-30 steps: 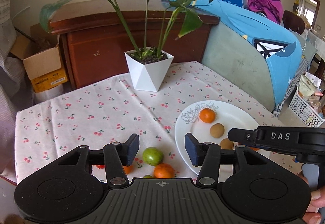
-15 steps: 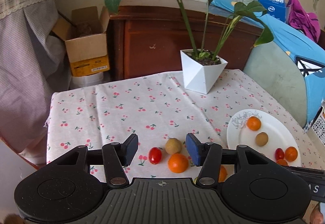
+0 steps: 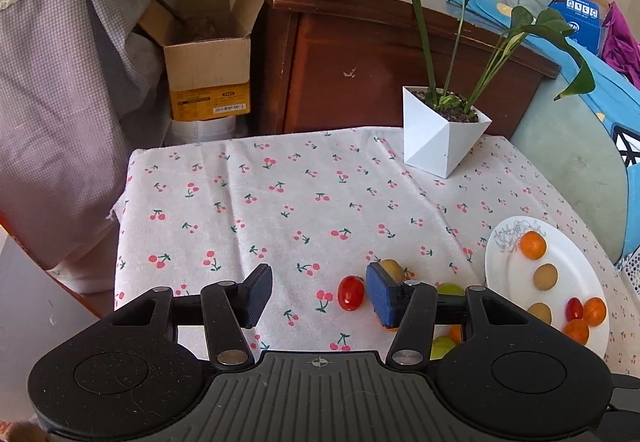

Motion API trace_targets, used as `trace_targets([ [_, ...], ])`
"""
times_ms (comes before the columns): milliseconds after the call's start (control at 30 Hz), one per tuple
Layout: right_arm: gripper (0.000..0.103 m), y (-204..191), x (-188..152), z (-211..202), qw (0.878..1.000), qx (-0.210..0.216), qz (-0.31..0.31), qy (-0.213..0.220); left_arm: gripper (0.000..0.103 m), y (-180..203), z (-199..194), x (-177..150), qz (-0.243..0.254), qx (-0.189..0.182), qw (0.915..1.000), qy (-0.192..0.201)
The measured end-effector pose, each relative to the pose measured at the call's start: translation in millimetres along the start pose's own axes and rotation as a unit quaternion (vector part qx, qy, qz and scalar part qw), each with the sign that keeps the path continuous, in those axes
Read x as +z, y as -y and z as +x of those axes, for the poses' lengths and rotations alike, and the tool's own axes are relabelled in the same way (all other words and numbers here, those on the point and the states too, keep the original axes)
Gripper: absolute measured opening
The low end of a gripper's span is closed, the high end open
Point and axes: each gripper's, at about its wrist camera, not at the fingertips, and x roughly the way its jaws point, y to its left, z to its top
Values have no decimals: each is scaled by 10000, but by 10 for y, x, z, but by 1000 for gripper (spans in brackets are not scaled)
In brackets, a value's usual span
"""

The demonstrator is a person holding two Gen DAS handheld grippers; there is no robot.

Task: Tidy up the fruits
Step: 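Release the red tomato onto the plate with the right gripper, then return both grippers, then grasp a tangerine with the left gripper while the right gripper grasps a green lime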

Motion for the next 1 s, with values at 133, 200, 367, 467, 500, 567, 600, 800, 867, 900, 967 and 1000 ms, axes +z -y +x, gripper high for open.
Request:
trace_targets([
  [133,30,-28,13,86,10000,-30,6,-17,50,-25,14,-3,-66,-21,10000,-53],
  [200,29,-49,7,125,10000,-80,-26,-34,50,-21,28,-16,-48,-59,9999,-98],
  [367,26,-94,1,158,9996,-181,-189,37,50,19,69,-75,28,-135,9997,-209],
  [467,25,-91,-6,145,9996,-176,-204,36,50,42,92,-106,12,-253,9993,-272],
  [500,25,-88,-7,136,9996,-174,-207,22,50,52,101,-118,7,-302,9991,-291],
  [567,25,-79,-9,105,9996,-194,-206,-4,49,79,128,-145,0,-393,9987,-328],
  [600,25,-73,-13,84,9995,-222,-209,-13,49,94,141,-157,4,-432,9985,-349],
  [800,25,13,-61,-16,9993,-337,-119,-85,47,203,286,-230,-41,-584,9973,-437],
  [867,25,32,-69,-49,9992,-389,-93,-97,47,243,327,-247,-28,-593,9972,-451],
  [900,25,44,-72,-63,9991,-412,-73,-103,46,265,338,-253,-7,-590,9974,-424],
  [967,25,72,-78,-79,9990,-437,-9,-114,44,310,362,-257,71,-595,9975,-366],
  [1000,25,84,-80,-86,9990,-439,29,-113,44,328,375,-258,81,-609,9975,-343],
])
